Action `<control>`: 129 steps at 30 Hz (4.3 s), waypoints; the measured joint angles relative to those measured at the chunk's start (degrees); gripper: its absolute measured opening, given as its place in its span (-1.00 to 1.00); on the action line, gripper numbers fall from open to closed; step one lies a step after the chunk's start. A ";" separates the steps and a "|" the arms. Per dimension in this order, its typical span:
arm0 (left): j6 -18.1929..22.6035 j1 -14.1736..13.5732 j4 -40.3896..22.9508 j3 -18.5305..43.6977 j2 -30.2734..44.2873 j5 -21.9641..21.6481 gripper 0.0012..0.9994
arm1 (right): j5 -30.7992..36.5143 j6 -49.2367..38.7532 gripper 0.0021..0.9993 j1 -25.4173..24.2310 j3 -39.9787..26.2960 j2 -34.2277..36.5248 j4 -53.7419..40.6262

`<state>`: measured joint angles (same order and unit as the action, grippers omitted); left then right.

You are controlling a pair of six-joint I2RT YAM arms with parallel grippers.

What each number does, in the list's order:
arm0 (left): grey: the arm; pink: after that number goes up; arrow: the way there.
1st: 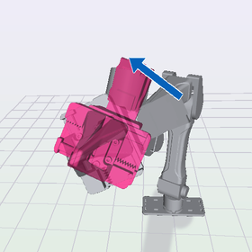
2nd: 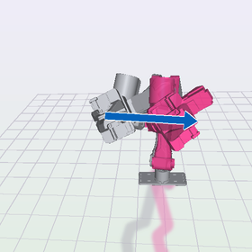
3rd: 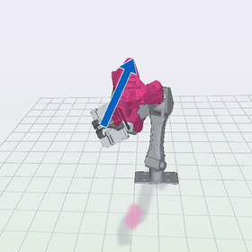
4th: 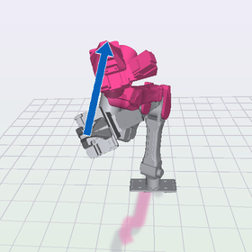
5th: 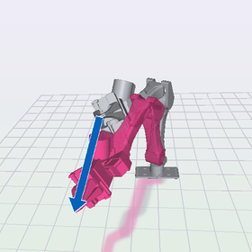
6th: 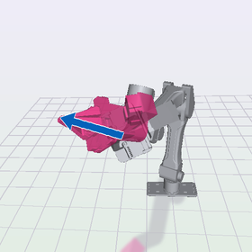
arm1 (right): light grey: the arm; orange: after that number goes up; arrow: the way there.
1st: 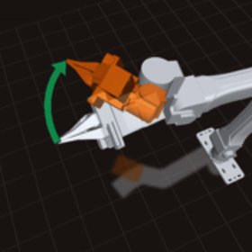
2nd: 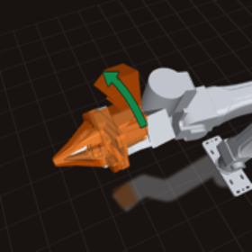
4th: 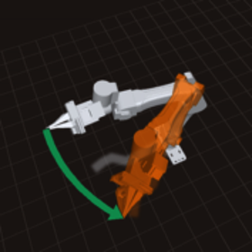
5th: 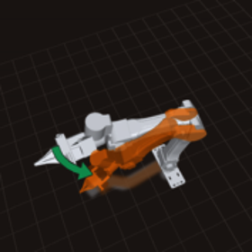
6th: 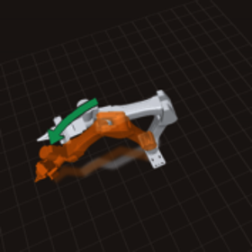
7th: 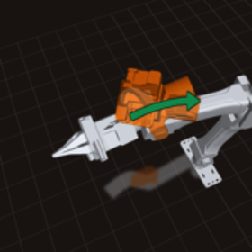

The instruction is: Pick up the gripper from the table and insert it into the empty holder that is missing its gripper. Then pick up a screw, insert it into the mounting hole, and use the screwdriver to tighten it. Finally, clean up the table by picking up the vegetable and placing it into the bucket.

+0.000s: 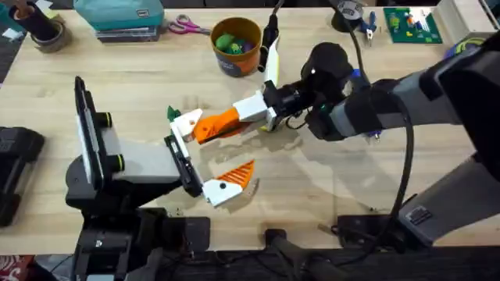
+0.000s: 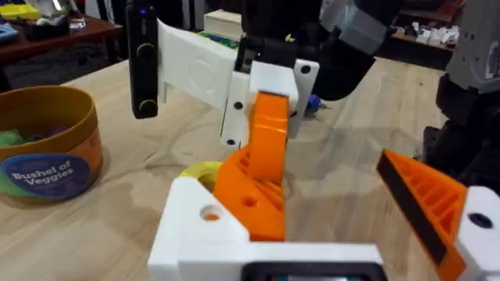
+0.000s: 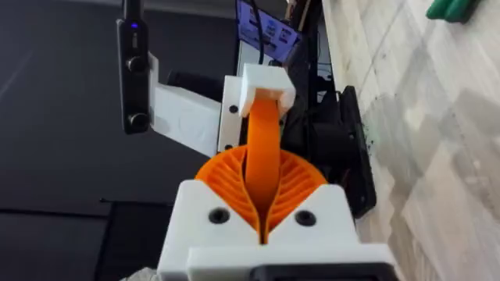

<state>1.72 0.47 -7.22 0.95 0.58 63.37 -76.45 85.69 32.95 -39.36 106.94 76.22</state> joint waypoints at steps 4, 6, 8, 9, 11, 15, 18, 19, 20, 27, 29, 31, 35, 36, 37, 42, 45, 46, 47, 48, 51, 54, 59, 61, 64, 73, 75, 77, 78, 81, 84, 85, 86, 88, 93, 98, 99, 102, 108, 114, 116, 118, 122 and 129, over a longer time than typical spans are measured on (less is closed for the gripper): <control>0.00 0.00 0.00 0.00 0.00 -0.14 0.97 | -1.56 0.02 -0.99 0.00 -1.93 1.48 -0.26; -0.02 0.02 0.02 0.00 0.00 -0.16 0.97 | -2.15 0.02 -0.99 0.00 -2.79 2.19 -0.25; -0.02 0.00 0.00 0.00 0.00 -0.11 0.97 | -2.58 0.02 -0.99 0.06 -3.53 2.79 -0.21; -0.02 0.00 0.00 0.00 0.00 -0.11 0.97 | -2.70 0.02 -0.99 0.11 -3.85 3.03 -0.21; -0.02 0.00 0.00 0.00 0.00 0.03 0.97 | -2.78 0.02 -0.99 0.18 -4.32 3.40 -0.28; -0.04 0.00 -0.04 0.00 0.00 0.28 0.97 | -2.92 0.04 -0.99 0.35 -5.50 3.99 -1.26; -0.02 0.00 -0.04 0.00 0.00 0.28 0.97 | -3.20 0.04 -0.99 0.44 -6.44 4.55 -1.44; -0.02 0.00 -0.04 0.00 0.00 0.29 0.97 | -3.27 0.04 -0.99 0.49 -6.77 4.81 -1.46; -0.02 0.00 -0.04 0.00 0.00 0.30 0.97 | -3.33 0.04 -0.99 0.54 -7.06 4.99 -1.48; -0.04 0.00 -0.07 0.00 0.00 0.48 0.97 | -3.06 0.26 -0.99 0.99 -7.89 5.63 -1.46; -0.04 0.00 -0.07 0.00 0.00 0.50 0.97 | -2.71 0.26 -0.99 1.22 -7.91 5.63 -1.46; -0.04 0.00 -0.07 0.00 0.00 0.50 0.97 | -2.44 0.30 -0.99 1.42 -7.91 5.63 -1.46; -0.04 0.00 -0.07 0.00 0.00 0.44 0.97 | -1.95 0.49 -0.99 1.81 -7.93 5.63 -1.46; -0.04 0.00 -0.07 0.00 0.00 0.40 0.97 | -1.85 0.50 -0.99 1.81 -7.93 5.63 -1.46; -0.04 0.00 -0.07 0.00 0.00 0.37 0.97 | -1.79 0.50 -0.99 1.85 -7.93 5.63 -1.46; -0.04 0.00 -0.04 0.00 0.00 0.22 0.97 | -1.54 0.50 -0.99 1.90 -7.93 5.63 -1.46; -0.04 0.00 -0.04 0.00 0.00 0.20 0.97 | -1.52 0.50 -0.99 1.90 -7.93 5.63 -1.46; -0.04 0.00 -0.04 0.00 0.00 0.20 0.97 | -1.52 0.50 -0.99 1.90 -7.93 5.63 -1.46; -0.04 0.00 -0.04 0.00 0.00 0.21 0.97 | -1.52 0.50 -0.99 1.92 -7.93 5.63 -1.46; -0.04 0.00 -0.04 0.00 0.00 0.21 0.97 | -1.52 0.50 -0.99 1.92 -7.93 5.63 -1.46; -0.04 0.00 -0.04 0.00 0.00 0.20 0.97 | -1.52 0.50 -0.99 1.92 -7.93 5.63 -1.46; -0.02 0.00 -0.04 0.00 -0.02 0.17 0.97 | -1.52 0.76 -0.90 1.92 -7.93 5.63 -1.51; 0.02 -0.24 -0.09 0.00 0.00 1.16 0.97 | -0.87 0.87 0.50 2.97 -7.95 6.40 -1.72; 0.02 -0.28 -0.11 0.00 0.00 1.44 0.97 | -0.75 0.84 0.95 3.44 -7.95 6.81 -1.76; 0.02 -0.28 -0.13 0.00 0.00 1.55 0.97 | -0.71 0.87 0.99 3.53 -7.95 6.85 -1.78; 0.02 -0.28 -0.13 0.00 0.00 1.57 0.97 | -0.73 0.87 0.99 2.84 -7.95 6.85 -1.68; 0.02 -0.28 -0.13 0.00 0.00 1.57 0.97 | -1.05 0.87 0.99 1.58 -7.95 6.85 -1.65; 0.02 -0.28 -0.14 0.00 0.00 1.57 0.97 | -2.01 0.87 0.99 -0.56 -7.95 6.66 -1.69; 0.02 -0.28 -0.13 0.00 0.00 1.57 0.97 | -2.37 0.85 0.99 -1.09 -7.95 6.48 -1.76; 0.02 -0.28 -0.13 0.00 0.00 1.57 0.97 | -5.51 0.87 0.99 -7.05 -7.95 3.66 -1.87; 0.02 -0.28 -0.13 0.00 -0.02 1.57 0.97 | -7.00 0.70 0.99 -9.50 -7.95 3.14 -1.89; 0.02 -0.28 -0.13 0.00 0.00 1.57 0.97 | -7.41 0.39 0.99 -10.50 -7.95 2.89 -2.13; 0.02 -0.28 -0.13 0.00 0.00 1.57 0.97 | -7.73 -0.20 0.99 -11.33 -7.95 2.49 -2.85; 0.02 -0.28 -0.13 0.00 0.00 1.57 0.97 | -8.14 -2.55 0.99 -12.95 -7.95 0.91 -7.67; 0.02 -0.28 -0.15 0.00 0.00 1.57 0.97 | -6.71 -17.03 0.99 -16.57 -8.03 -5.89 -35.46; 0.02 -0.28 -0.15 0.00 0.00 1.57 0.97 | -1.06 -36.62 0.99 -19.99 -9.15 -13.21 -64.57; 0.02 -0.28 -0.13 0.00 0.00 1.57 0.97 | 0.59 -40.55 0.99 -20.74 -9.88 -14.88 -70.21; 0.02 -0.28 -0.15 0.00 0.00 1.57 0.97 | 7.11 -52.47 0.99 -22.99 -13.60 -20.23 -88.05; 0.02 -0.28 -0.15 0.00 0.00 1.57 0.97 | 25.01 -73.53 0.99 -24.74 -24.49 -28.99 -115.92; 0.02 -0.28 -0.15 0.00 0.00 1.60 0.97 | 42.88 -86.91 0.99 -22.69 -31.49 -34.31 -126.96; 0.02 -0.28 -0.15 0.00 0.00 1.59 0.97 | 51.43 -92.24 1.00 -21.08 -32.15 -36.87 -129.86; 0.02 -0.28 -0.15 0.00 0.00 1.59 0.97 | 54.42 -94.11 1.00 -20.31 -32.17 -37.64 -131.30; 0.02 -0.28 -0.15 0.00 0.00 1.60 0.97 | 59.04 -96.36 1.00 -18.19 -32.17 -37.97 -134.10; 0.02 -0.28 -0.15 0.00 0.00 1.60 0.97 | 64.45 -98.13 1.00 -11.71 -30.71 -37.98 -135.14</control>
<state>1.74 0.19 -7.37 0.95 0.58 64.97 -12.00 -12.44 21.24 -70.06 68.96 -58.92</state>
